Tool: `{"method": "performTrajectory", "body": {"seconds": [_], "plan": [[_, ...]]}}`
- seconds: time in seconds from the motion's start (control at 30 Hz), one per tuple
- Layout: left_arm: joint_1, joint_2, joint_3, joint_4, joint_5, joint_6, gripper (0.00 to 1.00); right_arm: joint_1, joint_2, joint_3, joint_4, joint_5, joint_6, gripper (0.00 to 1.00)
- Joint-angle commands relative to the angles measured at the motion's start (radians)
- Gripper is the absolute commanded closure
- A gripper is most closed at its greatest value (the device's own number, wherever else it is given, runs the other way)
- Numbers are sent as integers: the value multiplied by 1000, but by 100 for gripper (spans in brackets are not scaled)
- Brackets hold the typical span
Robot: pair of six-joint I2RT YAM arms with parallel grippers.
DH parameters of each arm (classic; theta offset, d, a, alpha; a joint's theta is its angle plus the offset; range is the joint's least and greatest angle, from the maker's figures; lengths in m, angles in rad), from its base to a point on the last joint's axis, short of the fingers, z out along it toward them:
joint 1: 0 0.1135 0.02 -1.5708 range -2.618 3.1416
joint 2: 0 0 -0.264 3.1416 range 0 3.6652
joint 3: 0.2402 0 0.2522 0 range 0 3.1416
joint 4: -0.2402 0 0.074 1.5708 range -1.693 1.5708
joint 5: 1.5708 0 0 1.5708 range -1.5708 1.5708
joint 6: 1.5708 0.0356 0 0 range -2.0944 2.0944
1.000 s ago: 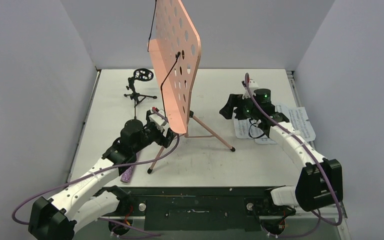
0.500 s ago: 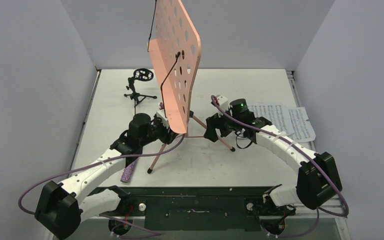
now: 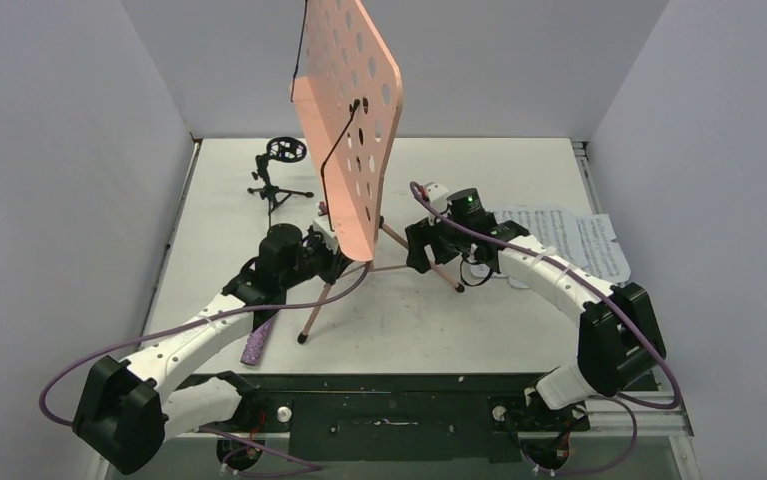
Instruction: Set up the instrument practice props
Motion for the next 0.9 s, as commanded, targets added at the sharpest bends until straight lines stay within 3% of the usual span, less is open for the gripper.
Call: {"method": "performTrajectory", "body": {"seconds": [0.0, 0.53, 0.87], "plan": [[2, 13, 57, 38, 60, 2, 100, -11, 42, 74, 74, 124, 4, 21], [-23, 71, 94, 101, -38, -134, 100, -124, 234, 246, 99, 108, 72, 21], [-101, 163, 165, 122, -197, -249, 100, -160, 354, 382, 70, 88, 86, 20]]}}
